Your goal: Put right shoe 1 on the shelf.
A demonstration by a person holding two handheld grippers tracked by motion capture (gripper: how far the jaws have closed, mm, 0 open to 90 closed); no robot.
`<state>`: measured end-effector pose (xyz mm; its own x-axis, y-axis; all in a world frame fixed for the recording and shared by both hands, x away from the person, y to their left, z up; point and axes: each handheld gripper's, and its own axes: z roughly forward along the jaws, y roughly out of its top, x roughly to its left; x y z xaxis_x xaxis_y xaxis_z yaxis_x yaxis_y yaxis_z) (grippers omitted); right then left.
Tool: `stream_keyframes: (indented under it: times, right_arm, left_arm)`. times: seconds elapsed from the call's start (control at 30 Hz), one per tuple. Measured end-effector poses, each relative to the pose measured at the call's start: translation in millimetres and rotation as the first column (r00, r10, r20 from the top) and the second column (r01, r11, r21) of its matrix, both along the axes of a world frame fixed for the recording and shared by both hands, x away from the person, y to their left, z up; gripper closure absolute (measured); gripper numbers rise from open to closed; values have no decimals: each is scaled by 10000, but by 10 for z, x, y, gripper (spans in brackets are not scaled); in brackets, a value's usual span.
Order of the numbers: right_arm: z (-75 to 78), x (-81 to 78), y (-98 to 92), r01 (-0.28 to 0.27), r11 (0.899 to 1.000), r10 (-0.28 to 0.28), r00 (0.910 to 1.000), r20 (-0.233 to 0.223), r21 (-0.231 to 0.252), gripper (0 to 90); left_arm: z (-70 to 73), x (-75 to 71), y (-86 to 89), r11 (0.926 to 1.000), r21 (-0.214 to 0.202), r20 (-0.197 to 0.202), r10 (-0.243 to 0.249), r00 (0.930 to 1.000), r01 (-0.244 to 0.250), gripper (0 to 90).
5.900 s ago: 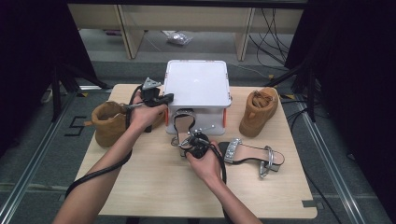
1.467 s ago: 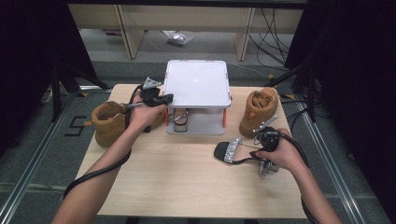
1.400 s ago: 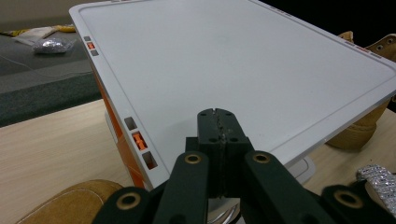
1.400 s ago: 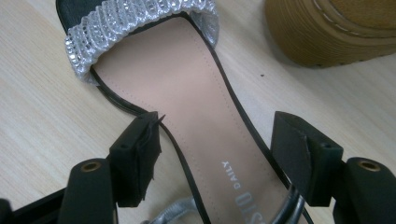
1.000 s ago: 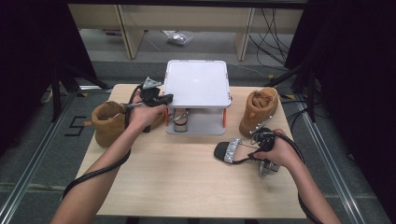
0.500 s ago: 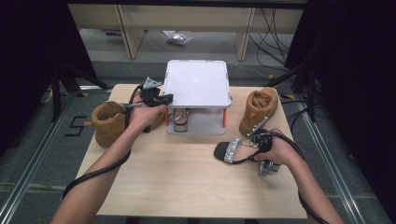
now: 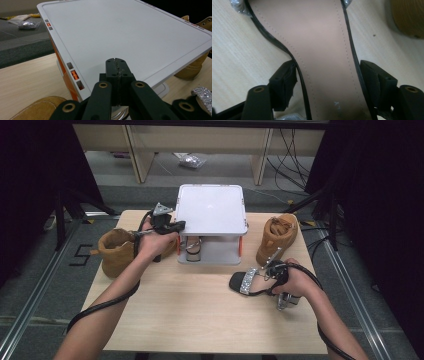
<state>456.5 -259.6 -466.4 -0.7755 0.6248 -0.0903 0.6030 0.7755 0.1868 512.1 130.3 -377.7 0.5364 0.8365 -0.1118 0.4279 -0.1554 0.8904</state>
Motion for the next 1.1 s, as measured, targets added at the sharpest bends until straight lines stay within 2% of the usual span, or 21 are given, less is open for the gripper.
stream_keyframes:
  times: [0.1, 0.2, 0.27, 0.3, 0.4, 0.43, 0.53, 0.6, 0.63, 0.67, 0.7, 0.73, 0.77, 0.8, 0.87, 0.9, 0.93, 0.97, 1.03, 1.07, 1.1]
  right_arm:
    - [20, -15, -12, 298, 9996, -298, 9990, -326, 0, 388]
    - [42, -101, 18, 1178, 9930, -1169, 9905, -721, 81, 425]
    - [29, -142, 13, 1213, 9923, -1194, 9908, -642, 258, 436]
    - [35, -175, 37, 1765, 9840, -1739, 9809, -872, 226, 437]
    - [41, -230, 73, 1995, 9795, -1965, 9768, -851, 277, 437]
    - [47, -284, 125, 2550, 9661, -2484, 9607, -1236, 403, 438]
    - [46, -337, 177, 2918, 9559, -2854, 9495, -1302, 332, 438]
    - [39, -376, 217, 3052, 9521, -3004, 9457, -1240, 212, 438]
    - [33, -383, 222, 3012, 9533, -2969, 9478, -1158, 209, 438]
    - [47, -387, 250, 3129, 9497, -3098, 9428, -1229, 70, 437]
    - [41, -376, 234, 2936, 9559, -2909, 9498, -1156, 75, 436]
    - [42, -380, 239, 3026, 9531, -2991, 9465, -1213, 108, 434]
    - [38, -380, 231, 2936, 9559, -2914, 9494, -1173, 11, 428]
    - [19, -372, 218, 2456, 9694, -2433, 9636, -1107, 68, 417]
    - [31, -365, 241, 2086, 9780, -2066, 9713, -1180, 47, 392]
    - [10, -355, 230, 1690, 9856, -1676, 9802, -1058, 46, 383]
    - [23, -356, 250, 2022, 9793, -2017, 9710, -1281, -95, 380]
    - [9, -342, 244, 1777, 9840, -1782, 9769, -1180, -146, 375]
    - [7, -340, 264, 1897, 9815, -1912, 9718, -1380, -241, 366]
    - [-13, -325, 251, 1700, 9853, -1706, 9761, -1348, -163, 367]
    - [-13, -324, 261, 1790, 9837, -1797, 9741, -1373, -169, 368]
  left_arm:
    - [2, 1, -1, 10000, 29, -10, -5, 10000, 5, 892]
    - [2, 1, -4, 10000, 56, -3, -22, 10000, 22, 892]
    - [4, 2, -3, 10000, 73, -13, -27, 10000, 27, 892]
    - [5, 2, -3, 10000, 73, -14, -28, 10000, 29, 891]
    - [4, 1, -1, 10000, 66, -9, -20, 10000, 21, 891]
    - [4, 1, -1, 10000, 51, -6, -6, 10000, 6, 891]
    - [5, 1, -5, 10000, 87, -8, -18, 10000, 18, 891]
    - [3, 2, -7, 10000, 78, 4, -28, 10000, 28, 891]
    - [1, 3, -8, 10000, 58, 27, -35, 10000, 35, 891]
    - [1, 3, -7, 10000, 49, 23, -37, 10000, 37, 891]
    - [2, 4, -6, 10000, 56, 17, -39, 10000, 39, 891]
    - [4, 4, -4, 10000, 77, 27, -45, 10000, 45, 891]
    - [3, 4, -4, 10000, 58, 28, -42, 10000, 42, 891]
    - [4, 0, -3, 10000, 71, -13, -9, 10000, 9, 891]
    - [3, 0, -3, 10000, 70, -2, -11, 10000, 11, 891]
    - [3, 0, -4, 10000, 65, -7, -9, 10000, 9, 891]
    - [4, 1, -4, 10000, 70, -3, -12, 10000, 12, 891]
    - [3, 1, -4, 10000, 74, 0, -18, 10000, 18, 891]
    - [4, 1, -3, 10000, 69, -4, -22, 10000, 23, 891]
    - [4, 1, -2, 10000, 67, -4, -22, 10000, 22, 891]
    - [4, 1, -1, 10000, 64, -8, -25, 10000, 25, 891]
